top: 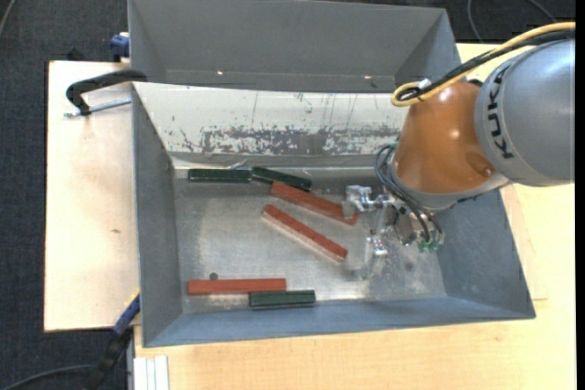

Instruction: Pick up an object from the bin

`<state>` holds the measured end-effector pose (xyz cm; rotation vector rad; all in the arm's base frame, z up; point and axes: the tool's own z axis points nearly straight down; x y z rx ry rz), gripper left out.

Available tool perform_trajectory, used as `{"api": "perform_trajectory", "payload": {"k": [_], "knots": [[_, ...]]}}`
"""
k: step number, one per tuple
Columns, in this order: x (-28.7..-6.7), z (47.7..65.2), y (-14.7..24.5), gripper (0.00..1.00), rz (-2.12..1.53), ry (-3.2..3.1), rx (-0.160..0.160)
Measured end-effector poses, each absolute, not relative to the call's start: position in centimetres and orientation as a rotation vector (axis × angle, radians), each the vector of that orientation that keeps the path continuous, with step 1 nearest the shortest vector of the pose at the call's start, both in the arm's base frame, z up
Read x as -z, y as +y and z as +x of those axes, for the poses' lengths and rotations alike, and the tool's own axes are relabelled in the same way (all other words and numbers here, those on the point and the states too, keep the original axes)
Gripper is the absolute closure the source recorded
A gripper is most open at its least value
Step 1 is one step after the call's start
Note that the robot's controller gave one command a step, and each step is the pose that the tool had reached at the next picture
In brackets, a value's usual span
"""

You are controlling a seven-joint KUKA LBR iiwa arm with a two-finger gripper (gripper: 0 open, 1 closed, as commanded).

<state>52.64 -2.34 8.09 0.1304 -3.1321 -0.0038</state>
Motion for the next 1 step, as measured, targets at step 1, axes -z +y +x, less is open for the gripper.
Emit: {"api": "perform_trajectory", "payload": {"k": [1], "knots": [[-7.24, 49.9, -6.37, 0.0, 0.465, -3.104, 0.0]]}}
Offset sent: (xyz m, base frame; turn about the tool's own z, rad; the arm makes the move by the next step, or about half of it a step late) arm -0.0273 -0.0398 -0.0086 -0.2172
